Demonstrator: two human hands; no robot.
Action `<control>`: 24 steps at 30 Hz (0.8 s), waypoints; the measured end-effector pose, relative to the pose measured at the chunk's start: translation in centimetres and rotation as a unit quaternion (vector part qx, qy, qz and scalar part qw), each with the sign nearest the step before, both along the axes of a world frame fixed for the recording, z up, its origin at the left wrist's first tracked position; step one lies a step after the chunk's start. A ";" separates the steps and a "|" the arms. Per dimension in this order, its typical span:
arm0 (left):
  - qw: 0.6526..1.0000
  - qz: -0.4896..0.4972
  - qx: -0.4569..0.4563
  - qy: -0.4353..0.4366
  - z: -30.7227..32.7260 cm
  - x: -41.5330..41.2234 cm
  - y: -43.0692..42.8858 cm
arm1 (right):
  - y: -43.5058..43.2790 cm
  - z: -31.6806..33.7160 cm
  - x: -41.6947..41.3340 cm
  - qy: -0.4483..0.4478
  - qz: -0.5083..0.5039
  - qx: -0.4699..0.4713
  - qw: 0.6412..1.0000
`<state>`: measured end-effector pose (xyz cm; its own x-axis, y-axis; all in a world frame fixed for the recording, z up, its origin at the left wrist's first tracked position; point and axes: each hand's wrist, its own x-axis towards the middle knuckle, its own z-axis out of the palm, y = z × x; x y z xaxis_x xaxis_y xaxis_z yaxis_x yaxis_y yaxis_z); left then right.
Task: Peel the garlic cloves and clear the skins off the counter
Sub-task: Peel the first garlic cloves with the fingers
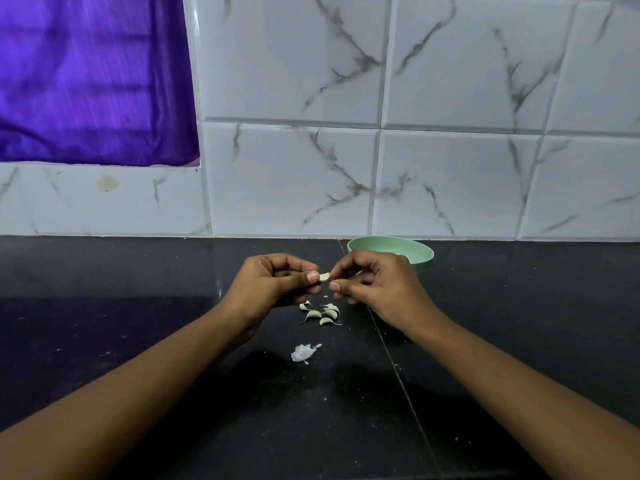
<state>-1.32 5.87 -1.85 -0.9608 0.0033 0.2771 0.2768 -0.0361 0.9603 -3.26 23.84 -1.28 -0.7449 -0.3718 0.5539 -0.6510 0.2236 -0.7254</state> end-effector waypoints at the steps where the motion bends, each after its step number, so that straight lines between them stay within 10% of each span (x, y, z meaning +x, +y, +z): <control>1: 1.000 -0.001 0.000 0.000 0.0 0.0 0.0 | 0.0 0.0 -0.1 0.006 0.001 -0.004 1.000; 12: 1.000 -0.007 -0.011 0.012 0.1 0.4 0.5 | 0.4 -0.1 -0.6 0.120 -0.024 0.076 0.989; 24: 0.999 -0.001 0.037 0.007 0.3 0.5 0.9 | 0.1 -0.3 -0.3 0.360 -0.139 0.225 0.895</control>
